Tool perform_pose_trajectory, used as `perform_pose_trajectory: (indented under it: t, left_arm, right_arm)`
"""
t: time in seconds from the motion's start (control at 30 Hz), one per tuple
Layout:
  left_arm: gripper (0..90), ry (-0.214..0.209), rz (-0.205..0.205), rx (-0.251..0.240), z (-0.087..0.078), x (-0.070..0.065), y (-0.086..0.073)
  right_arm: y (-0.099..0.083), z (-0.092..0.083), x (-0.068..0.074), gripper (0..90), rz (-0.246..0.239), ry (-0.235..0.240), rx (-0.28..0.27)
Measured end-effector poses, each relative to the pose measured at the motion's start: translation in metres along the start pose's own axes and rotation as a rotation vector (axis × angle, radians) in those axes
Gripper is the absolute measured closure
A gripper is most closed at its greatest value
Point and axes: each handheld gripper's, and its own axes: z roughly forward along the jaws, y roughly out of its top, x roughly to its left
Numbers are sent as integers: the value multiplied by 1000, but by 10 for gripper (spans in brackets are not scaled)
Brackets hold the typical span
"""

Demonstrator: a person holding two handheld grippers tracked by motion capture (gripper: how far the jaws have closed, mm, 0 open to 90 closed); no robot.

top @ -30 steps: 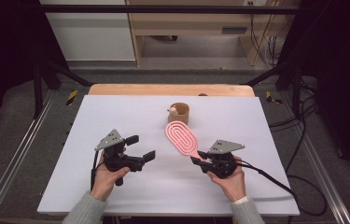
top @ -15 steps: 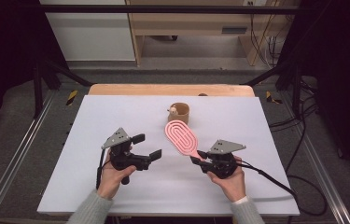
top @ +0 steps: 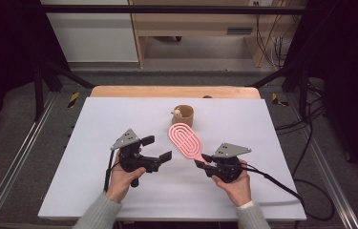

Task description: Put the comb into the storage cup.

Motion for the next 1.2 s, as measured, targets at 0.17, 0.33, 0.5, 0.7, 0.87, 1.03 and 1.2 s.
perform_pose_trajectory:
  t: [0.17,0.33,0.5,0.7,0.87,1.03,1.2]
  left_arm:
    - [11,-3,-11,-7,5,-2,1]
    - [11,-8,-31,-17,11,-4,3]
    - [10,-9,-40,-20,18,-7,4]
    - [13,-8,-57,-18,25,-7,3]
    - [38,-3,-75,-21,31,-6,3]
    - [82,-13,-89,-16,37,-6,2]
    - [131,-12,-107,-21,43,-6,1]
  right_arm:
    - [0,0,0,695,-1,-1,-1]
    - [0,0,0,695,-1,-1,-2]
    - [0,0,0,695,-1,-2,-5]
    - [0,-1,0,695,-3,-2,-4]
    - [0,0,0,695,-2,-2,-3]
    - [0,0,0,695,-3,-3,-4]
    - [0,-1,1,695,-3,-2,-6]
